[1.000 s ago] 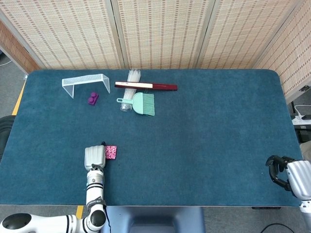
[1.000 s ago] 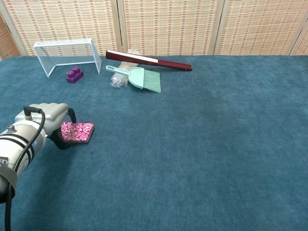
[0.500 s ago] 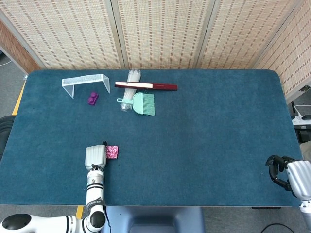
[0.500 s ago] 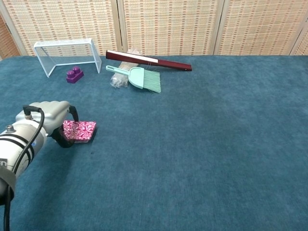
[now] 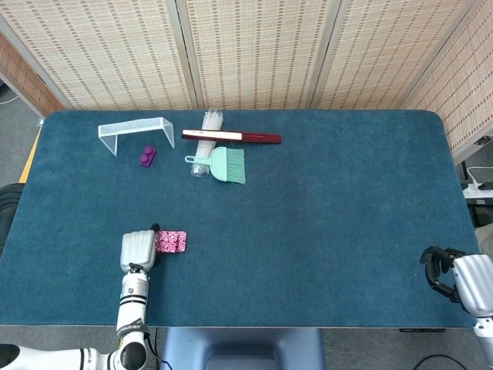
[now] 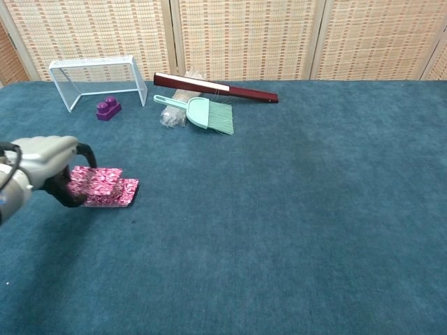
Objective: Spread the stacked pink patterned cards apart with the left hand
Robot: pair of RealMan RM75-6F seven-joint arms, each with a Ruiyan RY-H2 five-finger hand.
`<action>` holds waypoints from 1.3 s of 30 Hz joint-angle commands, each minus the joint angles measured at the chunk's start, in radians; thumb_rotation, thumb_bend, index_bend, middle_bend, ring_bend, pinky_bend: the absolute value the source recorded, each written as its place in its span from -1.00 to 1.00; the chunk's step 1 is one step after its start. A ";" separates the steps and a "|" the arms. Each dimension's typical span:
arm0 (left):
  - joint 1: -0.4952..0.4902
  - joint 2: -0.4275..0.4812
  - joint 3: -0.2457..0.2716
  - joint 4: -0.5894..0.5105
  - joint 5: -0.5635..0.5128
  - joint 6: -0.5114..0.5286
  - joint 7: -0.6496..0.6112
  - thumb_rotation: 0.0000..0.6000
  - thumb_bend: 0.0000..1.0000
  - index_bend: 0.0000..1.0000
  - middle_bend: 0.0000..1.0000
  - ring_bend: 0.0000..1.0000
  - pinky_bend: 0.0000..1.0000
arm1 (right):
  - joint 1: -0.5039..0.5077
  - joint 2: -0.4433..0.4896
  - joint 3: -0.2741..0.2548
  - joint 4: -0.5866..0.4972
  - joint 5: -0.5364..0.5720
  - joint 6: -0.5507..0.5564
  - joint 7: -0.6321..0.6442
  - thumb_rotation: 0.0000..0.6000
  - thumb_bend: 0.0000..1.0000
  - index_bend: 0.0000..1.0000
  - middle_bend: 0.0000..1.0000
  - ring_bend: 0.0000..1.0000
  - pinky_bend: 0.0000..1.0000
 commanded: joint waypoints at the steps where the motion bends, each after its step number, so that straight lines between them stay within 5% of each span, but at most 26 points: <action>1: 0.024 0.068 0.027 -0.017 0.036 -0.011 -0.027 1.00 -0.30 0.11 1.00 1.00 1.00 | 0.001 0.000 -0.001 -0.002 0.001 -0.004 -0.004 1.00 0.10 0.58 0.47 0.33 0.86; 14: 0.035 0.102 0.042 0.249 0.065 -0.163 -0.168 1.00 -0.29 0.12 1.00 1.00 1.00 | 0.004 -0.002 0.000 -0.009 0.007 -0.014 -0.018 1.00 0.10 0.58 0.47 0.33 0.86; 30: 0.035 0.046 0.052 0.355 0.052 -0.186 -0.138 1.00 -0.28 -0.51 1.00 1.00 1.00 | 0.000 0.001 -0.001 -0.004 0.002 -0.003 -0.004 1.00 0.10 0.58 0.47 0.33 0.86; 36: 0.036 0.045 0.052 0.346 0.033 -0.177 -0.093 1.00 -0.30 -0.93 1.00 1.00 1.00 | 0.001 0.001 -0.001 -0.004 0.001 -0.004 -0.004 1.00 0.10 0.58 0.47 0.33 0.86; 39: 0.039 0.054 0.048 0.319 0.018 -0.176 -0.077 1.00 -0.31 -0.96 1.00 1.00 1.00 | 0.000 0.001 -0.001 -0.003 0.001 -0.002 -0.003 1.00 0.10 0.58 0.47 0.33 0.86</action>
